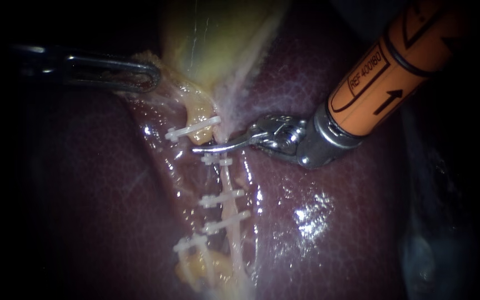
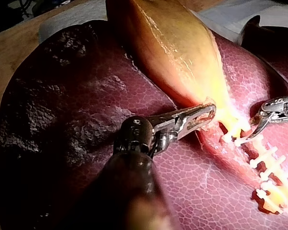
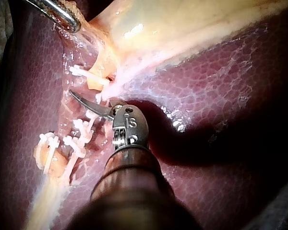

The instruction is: Go to the cutting position right tube

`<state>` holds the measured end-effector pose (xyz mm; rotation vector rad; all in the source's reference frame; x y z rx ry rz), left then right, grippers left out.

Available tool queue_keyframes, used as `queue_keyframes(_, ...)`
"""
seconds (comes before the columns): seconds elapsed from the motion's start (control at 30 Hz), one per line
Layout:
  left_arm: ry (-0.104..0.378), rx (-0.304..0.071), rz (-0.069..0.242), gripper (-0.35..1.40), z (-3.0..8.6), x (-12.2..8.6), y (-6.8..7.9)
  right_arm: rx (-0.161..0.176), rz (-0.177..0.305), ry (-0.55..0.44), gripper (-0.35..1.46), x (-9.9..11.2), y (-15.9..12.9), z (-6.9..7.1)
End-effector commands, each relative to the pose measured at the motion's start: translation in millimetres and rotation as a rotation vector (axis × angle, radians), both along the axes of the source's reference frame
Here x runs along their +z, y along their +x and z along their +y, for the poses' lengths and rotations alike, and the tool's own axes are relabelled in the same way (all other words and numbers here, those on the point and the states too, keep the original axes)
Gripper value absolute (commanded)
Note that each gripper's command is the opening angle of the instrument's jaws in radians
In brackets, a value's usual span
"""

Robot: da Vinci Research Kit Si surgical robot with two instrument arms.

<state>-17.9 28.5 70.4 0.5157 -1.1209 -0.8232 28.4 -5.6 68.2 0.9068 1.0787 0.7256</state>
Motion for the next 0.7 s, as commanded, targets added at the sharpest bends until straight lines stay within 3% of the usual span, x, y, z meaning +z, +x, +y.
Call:
queue_keyframes(0.03, 0.0, 0.0, -0.001, -0.35, 0.0, 0.0, 0.0, 0.0, 0.0, 0.001, 1.2, 0.0, 0.0, 0.0)
queue_keyframes(0.4, 0.0, 0.001, -0.001, -0.35, 0.0, 0.0, 0.1, -0.011, 0.004, 0.02, 1.18, -0.1, -1.2, -0.3)
queue_keyframes(0.7, 0.0, 0.001, -0.001, -0.35, -0.1, 0.0, 0.2, -0.098, -0.032, 0.038, 1.15, -0.1, -4.0, -1.6)
